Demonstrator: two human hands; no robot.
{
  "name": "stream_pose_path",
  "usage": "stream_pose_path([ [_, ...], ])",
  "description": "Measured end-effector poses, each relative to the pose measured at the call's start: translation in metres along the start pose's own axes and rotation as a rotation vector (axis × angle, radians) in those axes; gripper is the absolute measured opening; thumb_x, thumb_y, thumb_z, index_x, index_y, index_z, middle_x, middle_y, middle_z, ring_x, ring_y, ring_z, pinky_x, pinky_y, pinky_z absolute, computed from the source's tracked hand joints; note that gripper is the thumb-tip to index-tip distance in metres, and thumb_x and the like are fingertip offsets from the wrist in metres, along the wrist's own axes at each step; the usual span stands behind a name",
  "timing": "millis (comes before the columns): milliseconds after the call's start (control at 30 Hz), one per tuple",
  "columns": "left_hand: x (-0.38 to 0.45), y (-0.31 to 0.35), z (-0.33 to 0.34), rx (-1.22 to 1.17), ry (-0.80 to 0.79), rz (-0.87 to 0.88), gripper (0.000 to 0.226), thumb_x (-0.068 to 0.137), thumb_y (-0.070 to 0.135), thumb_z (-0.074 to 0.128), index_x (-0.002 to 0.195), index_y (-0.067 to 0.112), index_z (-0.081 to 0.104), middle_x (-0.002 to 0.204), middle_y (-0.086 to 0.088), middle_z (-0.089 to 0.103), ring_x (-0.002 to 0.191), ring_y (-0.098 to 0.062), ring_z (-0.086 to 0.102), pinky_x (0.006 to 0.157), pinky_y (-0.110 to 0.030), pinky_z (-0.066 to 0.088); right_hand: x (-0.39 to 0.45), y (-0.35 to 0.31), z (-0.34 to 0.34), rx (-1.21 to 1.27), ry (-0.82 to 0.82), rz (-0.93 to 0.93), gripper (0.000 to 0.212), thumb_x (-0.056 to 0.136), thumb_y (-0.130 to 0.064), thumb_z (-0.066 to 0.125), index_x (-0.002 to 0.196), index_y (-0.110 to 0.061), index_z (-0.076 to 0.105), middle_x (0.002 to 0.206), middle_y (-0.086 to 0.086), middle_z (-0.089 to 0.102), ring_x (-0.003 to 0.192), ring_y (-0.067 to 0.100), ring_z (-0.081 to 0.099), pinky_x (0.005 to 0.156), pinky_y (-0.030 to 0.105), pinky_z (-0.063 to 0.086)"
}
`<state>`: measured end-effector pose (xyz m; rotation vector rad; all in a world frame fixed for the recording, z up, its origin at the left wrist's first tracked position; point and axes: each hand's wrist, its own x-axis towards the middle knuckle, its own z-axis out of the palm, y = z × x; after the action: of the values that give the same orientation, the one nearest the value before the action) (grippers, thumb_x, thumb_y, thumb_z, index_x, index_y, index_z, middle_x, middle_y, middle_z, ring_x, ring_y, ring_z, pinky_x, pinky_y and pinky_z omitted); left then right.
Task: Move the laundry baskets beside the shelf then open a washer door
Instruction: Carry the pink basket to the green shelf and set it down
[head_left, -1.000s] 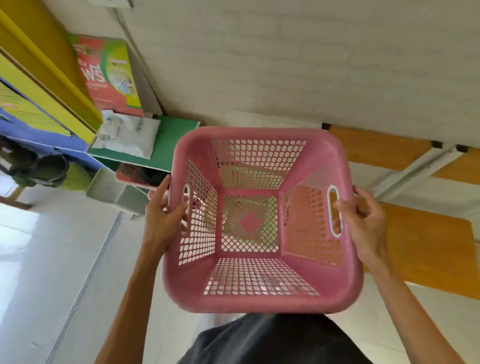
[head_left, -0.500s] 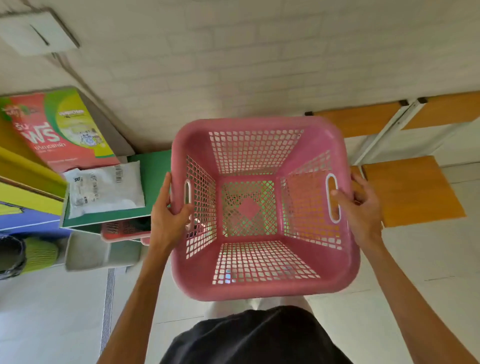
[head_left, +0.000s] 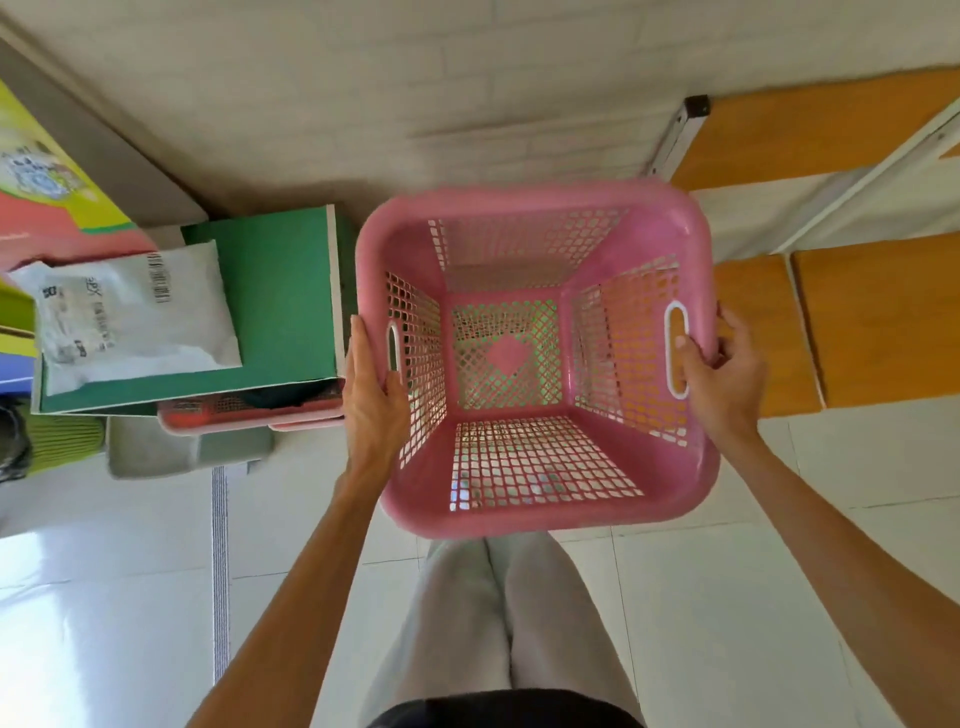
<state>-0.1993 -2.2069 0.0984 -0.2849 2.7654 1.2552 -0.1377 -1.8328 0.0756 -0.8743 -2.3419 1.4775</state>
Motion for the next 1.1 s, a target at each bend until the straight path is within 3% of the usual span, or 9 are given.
stream_pose_path([
  [167, 0.014, -0.033, 0.046, 0.069, 0.037, 0.055, 0.077, 0.093, -0.008, 0.040, 0.161, 0.013, 0.011, 0.168, -0.008, 0.016, 0.155, -0.026, 0.019, 0.124, -0.047, 0.026, 0.023, 0.053, 0.028, -0.085, -0.037, -0.030, 0.052, 0.095, -0.031, 0.071, 0.143, -0.018, 0.054, 0.098, 0.006, 0.073, 0.069, 0.007, 0.068, 0.061, 0.017, 0.057],
  [267, 0.027, -0.058, 0.072, 0.102, 0.035, 0.046, 0.076, 0.094, -0.007, 0.040, 0.161, 0.014, 0.011, 0.168, -0.008, 0.016, 0.154, -0.028, 0.022, 0.121, -0.044, 0.030, 0.040, 0.080, 0.047, -0.116, -0.093, -0.044, 0.051, 0.097, -0.028, 0.070, 0.143, -0.013, 0.053, 0.098, 0.004, 0.071, 0.069, -0.006, 0.066, 0.060, 0.005, 0.050],
  [400, 0.048, -0.099, 0.102, 0.159, 0.036, 0.030, 0.073, 0.097, -0.004, 0.040, 0.161, 0.013, 0.009, 0.168, -0.011, 0.017, 0.150, -0.035, 0.031, 0.111, -0.047, 0.039, 0.064, 0.114, 0.082, -0.180, -0.179, -0.053, 0.060, 0.098, -0.020, 0.069, 0.151, -0.012, 0.044, 0.104, 0.003, 0.071, 0.072, -0.014, 0.066, 0.060, 0.000, 0.047],
  [567, 0.069, -0.139, 0.132, 0.266, 0.027, 0.006, 0.075, 0.090, -0.014, 0.043, 0.159, 0.000, 0.017, 0.162, -0.022, 0.028, 0.119, -0.048, 0.060, 0.087, -0.053, 0.056, 0.081, 0.148, 0.117, -0.305, -0.333, -0.064, 0.081, 0.096, -0.016, 0.071, 0.163, -0.017, 0.026, 0.120, 0.012, 0.073, 0.082, 0.019, 0.072, 0.064, 0.017, 0.054],
  [733, 0.090, -0.152, 0.155, 0.305, 0.006, -0.024, 0.077, 0.087, -0.016, 0.047, 0.158, 0.000, 0.021, 0.162, -0.019, 0.031, 0.127, -0.047, 0.055, 0.098, -0.054, 0.052, 0.096, 0.170, 0.134, -0.334, -0.386, -0.064, 0.091, 0.087, 0.002, 0.074, 0.163, -0.015, 0.027, 0.137, 0.011, 0.066, 0.097, 0.017, 0.067, 0.063, -0.008, 0.043],
  [833, 0.101, -0.162, 0.167, 0.320, -0.014, -0.047, 0.079, 0.089, -0.013, 0.052, 0.159, 0.002, 0.020, 0.163, -0.017, 0.030, 0.139, -0.040, 0.047, 0.111, -0.042, 0.041, 0.100, 0.177, 0.144, -0.366, -0.412, -0.073, 0.092, 0.087, 0.005, 0.073, 0.164, -0.014, 0.025, 0.141, 0.012, 0.063, 0.103, 0.018, 0.067, 0.070, -0.001, 0.048],
  [900, 0.107, -0.168, 0.175, 0.300, -0.018, -0.069, 0.078, 0.090, -0.011, 0.053, 0.159, 0.003, 0.020, 0.163, -0.016, 0.030, 0.143, -0.037, 0.042, 0.114, -0.034, 0.033, 0.100, 0.184, 0.153, -0.399, -0.402, -0.093, 0.090, 0.089, 0.006, 0.071, 0.164, -0.012, 0.025, 0.141, 0.013, 0.062, 0.097, 0.015, 0.065, 0.064, -0.004, 0.047],
  [1033, 0.114, -0.178, 0.188, 0.248, -0.015, -0.127, 0.078, 0.089, -0.013, 0.048, 0.160, 0.007, 0.021, 0.161, -0.016, 0.034, 0.140, -0.037, 0.044, 0.114, -0.041, 0.038, 0.102, 0.198, 0.167, -0.424, -0.357, -0.131, 0.085, 0.089, 0.010, 0.070, 0.161, -0.006, 0.028, 0.138, 0.018, 0.063, 0.091, 0.014, 0.064, 0.063, -0.011, 0.043],
  [1100, 0.117, -0.181, 0.193, 0.214, -0.013, -0.154, 0.080, 0.088, -0.014, 0.049, 0.160, 0.008, 0.021, 0.158, -0.018, 0.037, 0.138, -0.038, 0.047, 0.110, -0.043, 0.042, 0.105, 0.203, 0.171, -0.429, -0.368, -0.112, 0.084, 0.090, 0.008, 0.070, 0.161, -0.008, 0.028, 0.139, 0.018, 0.063, 0.096, 0.021, 0.070, 0.075, 0.001, 0.053],
])
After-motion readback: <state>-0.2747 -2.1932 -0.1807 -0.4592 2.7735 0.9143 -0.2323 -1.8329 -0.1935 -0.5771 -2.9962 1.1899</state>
